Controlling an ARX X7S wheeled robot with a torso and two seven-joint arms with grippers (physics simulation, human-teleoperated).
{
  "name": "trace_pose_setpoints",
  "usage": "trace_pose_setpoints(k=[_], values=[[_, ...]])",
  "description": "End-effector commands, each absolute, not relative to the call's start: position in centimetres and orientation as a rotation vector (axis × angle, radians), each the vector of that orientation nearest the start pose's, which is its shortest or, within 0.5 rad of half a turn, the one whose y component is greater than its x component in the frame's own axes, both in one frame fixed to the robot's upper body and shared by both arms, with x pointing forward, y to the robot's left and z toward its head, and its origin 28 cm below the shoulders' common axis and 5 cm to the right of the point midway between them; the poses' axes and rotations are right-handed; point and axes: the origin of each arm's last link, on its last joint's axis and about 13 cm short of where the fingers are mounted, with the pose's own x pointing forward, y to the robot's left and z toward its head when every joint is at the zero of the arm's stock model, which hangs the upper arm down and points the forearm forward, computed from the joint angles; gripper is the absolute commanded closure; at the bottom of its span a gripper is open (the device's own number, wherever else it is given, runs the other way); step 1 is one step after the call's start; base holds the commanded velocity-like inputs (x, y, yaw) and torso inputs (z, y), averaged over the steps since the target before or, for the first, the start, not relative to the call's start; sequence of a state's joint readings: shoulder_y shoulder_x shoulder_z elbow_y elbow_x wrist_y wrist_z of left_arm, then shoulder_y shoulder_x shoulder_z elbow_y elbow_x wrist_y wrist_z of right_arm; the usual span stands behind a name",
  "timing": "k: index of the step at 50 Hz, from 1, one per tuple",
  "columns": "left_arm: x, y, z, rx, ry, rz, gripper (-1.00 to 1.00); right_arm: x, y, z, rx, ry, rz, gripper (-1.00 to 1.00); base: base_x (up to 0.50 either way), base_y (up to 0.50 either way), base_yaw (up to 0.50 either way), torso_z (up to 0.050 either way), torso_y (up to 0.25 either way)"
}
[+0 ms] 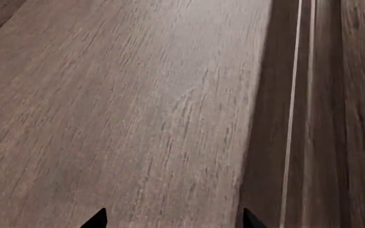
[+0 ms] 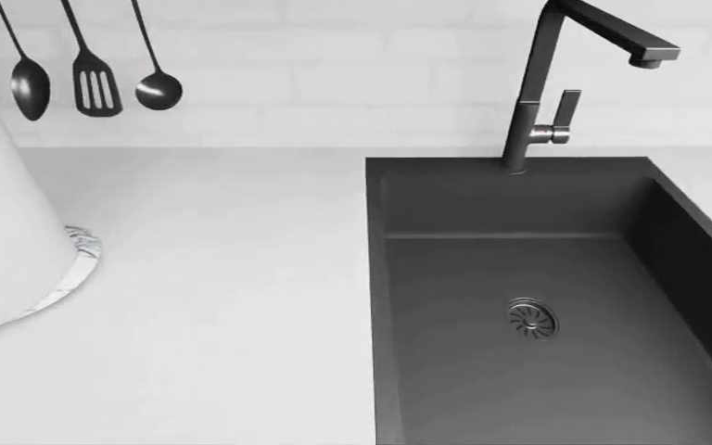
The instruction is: Pick the kettle from the counter and place it on the tray. Then pick the mug from the cabinet and place it on the tray. Then close the cabinet doors.
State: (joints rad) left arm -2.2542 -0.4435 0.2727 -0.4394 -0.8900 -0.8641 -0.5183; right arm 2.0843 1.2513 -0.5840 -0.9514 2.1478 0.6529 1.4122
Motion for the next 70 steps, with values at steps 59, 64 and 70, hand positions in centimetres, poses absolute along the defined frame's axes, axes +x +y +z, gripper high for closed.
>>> trace_pose_setpoints(k=[59, 64, 70], values=[[15.8, 8.9, 58.6, -0.278, -0.386, -0.912, -1.0, 6.4, -14.5, 36.6, -0.101, -0.756, -0.084, -1.0, 0.0, 0.0, 0.0, 0.001, 0.0], [16.3, 8.2, 58.0, -0.277, -0.306, -0.951, -1.0, 6.4, -14.5, 36.5, -0.098, -0.754, -0.082, -1.0, 0.0, 0.0, 0.0, 0.0, 0.0], [17.4, 7.5, 57.1, -0.256, -0.249, -0.948, -1.0, 6.4, -14.6, 36.4, -0.094, -0.753, -0.082, -1.0, 0.0, 0.0, 0.0, 0.0, 0.0]])
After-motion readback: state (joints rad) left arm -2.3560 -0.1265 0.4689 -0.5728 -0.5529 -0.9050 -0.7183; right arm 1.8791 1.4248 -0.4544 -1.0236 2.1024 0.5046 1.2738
